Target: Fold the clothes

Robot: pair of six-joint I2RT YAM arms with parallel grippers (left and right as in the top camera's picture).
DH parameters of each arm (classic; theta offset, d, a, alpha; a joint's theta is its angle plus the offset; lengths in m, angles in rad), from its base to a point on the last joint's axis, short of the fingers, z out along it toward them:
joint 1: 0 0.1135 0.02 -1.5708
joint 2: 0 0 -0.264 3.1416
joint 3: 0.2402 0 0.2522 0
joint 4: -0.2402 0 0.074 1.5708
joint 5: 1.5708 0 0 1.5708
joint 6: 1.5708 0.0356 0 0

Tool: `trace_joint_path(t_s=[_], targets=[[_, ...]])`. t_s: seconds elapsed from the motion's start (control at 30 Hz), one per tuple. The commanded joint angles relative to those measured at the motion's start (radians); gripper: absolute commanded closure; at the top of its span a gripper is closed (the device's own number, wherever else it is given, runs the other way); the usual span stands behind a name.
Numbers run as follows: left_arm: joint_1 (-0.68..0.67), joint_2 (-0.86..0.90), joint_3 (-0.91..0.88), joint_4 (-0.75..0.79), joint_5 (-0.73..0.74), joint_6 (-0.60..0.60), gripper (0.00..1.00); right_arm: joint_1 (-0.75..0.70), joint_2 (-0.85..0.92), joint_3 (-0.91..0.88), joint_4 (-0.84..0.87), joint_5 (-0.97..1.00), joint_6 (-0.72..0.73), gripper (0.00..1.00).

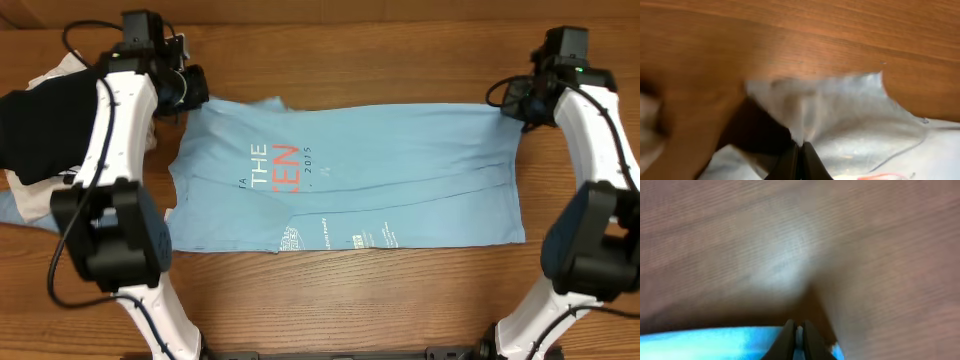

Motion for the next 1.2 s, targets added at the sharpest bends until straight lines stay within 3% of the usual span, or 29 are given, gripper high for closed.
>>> trace_joint_path(t_s=[0.0,0.23,0.57,0.8,1.17], targets=[[0.023,-0.056,0.021,-0.069,-0.054,-0.006,0.96,-0.022,-0.035,0.015,-0.086,0.021,0.024,0.93],[0.028,-0.068,0.019,-0.221,-0.05,-0.004,0.96,-0.06,-0.038,0.014,-0.328,0.021,0.074,0.93],[0.028,-0.068,0.019,-0.45,-0.048,-0.002,0.96,-0.071,-0.037,0.013,-0.398,-0.002,0.074,0.91],[0.027,-0.068,0.016,-0.611,-0.054,0.018,0.96,-0.071,-0.035,-0.007,-0.475,-0.013,0.073,0.84],[0.026,-0.068,-0.107,-0.645,-0.103,0.013,0.96,-0.071,-0.035,-0.054,-0.514,-0.013,0.073,0.84]])
